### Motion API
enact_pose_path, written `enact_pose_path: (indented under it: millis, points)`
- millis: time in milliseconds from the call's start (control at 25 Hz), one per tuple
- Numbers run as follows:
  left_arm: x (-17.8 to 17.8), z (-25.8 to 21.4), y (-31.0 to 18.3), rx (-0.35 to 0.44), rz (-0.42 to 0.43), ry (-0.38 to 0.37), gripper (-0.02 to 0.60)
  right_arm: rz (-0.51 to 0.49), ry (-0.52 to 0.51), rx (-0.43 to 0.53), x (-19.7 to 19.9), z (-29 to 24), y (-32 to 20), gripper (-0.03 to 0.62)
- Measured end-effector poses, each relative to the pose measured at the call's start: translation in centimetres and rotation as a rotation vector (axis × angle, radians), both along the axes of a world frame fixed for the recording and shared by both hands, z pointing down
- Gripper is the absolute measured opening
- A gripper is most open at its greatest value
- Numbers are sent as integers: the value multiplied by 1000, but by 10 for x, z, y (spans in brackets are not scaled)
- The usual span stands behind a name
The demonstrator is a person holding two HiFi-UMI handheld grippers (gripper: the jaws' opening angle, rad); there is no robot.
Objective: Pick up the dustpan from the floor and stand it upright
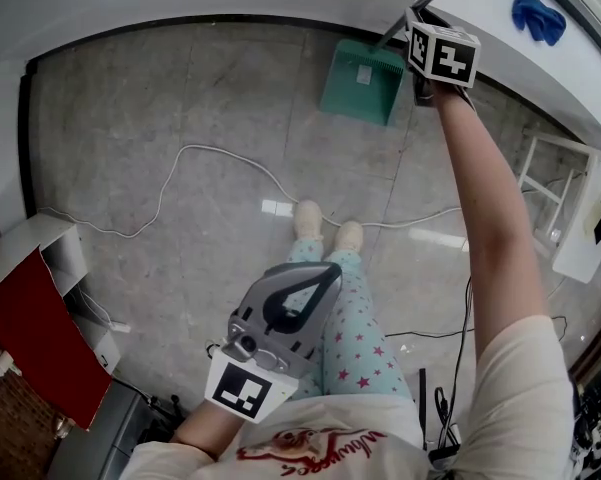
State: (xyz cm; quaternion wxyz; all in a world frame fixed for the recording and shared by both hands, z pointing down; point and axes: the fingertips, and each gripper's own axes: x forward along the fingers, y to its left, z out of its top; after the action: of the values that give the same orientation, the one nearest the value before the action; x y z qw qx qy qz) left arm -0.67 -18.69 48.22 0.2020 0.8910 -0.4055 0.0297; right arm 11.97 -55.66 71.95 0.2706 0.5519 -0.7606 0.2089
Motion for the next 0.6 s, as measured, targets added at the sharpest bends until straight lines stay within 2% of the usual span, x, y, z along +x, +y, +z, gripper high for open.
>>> enact_pose_path:
  millis: [160,360,480,600]
  points:
    - [0,0,0,-7,-4,1,18,10,-2,-41,2,5,6,97]
    - [0,-15,-11,30,-1,-7,18,107,-135,-33,14,-15,19,112]
    - [-1,-36,-18,66,3,-17,18,65,-140,-14,15,-46,37,114]
    - [4,-63,-26,111,14,-22,18,15,-191,44,14,-98,56,114]
